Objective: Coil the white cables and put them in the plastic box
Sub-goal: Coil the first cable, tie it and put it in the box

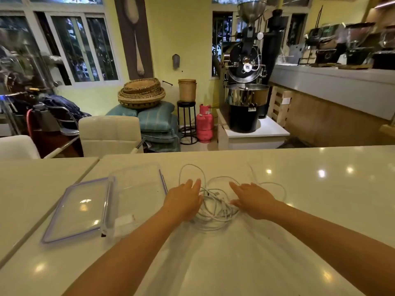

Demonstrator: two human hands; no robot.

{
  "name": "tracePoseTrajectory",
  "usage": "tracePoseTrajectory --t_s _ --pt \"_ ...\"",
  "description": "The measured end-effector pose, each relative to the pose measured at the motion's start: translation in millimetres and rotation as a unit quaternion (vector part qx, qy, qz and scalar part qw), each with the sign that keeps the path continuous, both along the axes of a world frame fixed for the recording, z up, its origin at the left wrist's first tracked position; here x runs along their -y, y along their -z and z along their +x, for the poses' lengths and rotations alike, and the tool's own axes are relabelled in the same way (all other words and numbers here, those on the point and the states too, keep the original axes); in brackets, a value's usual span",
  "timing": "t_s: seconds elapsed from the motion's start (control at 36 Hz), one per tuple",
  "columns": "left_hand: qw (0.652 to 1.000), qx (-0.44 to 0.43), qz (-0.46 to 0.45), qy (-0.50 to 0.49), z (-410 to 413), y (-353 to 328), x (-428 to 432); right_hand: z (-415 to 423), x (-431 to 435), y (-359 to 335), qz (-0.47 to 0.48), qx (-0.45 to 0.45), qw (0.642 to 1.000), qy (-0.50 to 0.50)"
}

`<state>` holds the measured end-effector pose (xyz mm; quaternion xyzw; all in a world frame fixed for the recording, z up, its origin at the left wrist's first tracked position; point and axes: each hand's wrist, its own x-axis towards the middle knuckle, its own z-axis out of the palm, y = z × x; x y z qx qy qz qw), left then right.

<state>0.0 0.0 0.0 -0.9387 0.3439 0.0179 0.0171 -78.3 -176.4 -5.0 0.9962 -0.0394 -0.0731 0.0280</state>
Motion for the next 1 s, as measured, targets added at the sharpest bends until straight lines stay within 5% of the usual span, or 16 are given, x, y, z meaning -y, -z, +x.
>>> tracePoseTrajectory --t_s 0.39,0.75,0.89,1.0 --pt "0.998 0.060 0.020 0.018 8.1 -3.5 11.1 -2.3 2.6 3.3 -0.004 0.014 0.998 -0.062" --pt "0.992 0.102 0.016 0.074 7.1 -9.5 23.8 3.6 8.5 25.7 -0.182 0.104 0.964 -0.163" --pt "0.995 0.077 0.019 0.066 10.3 -13.9 25.9 1.2 6.4 7.5 -0.178 0.141 0.962 -0.152" --pt "0.996 -0.044 -0.066 0.034 18.2 -28.7 31.7 4.0 15.5 -13.6 -0.142 0.259 0.942 -0.159"
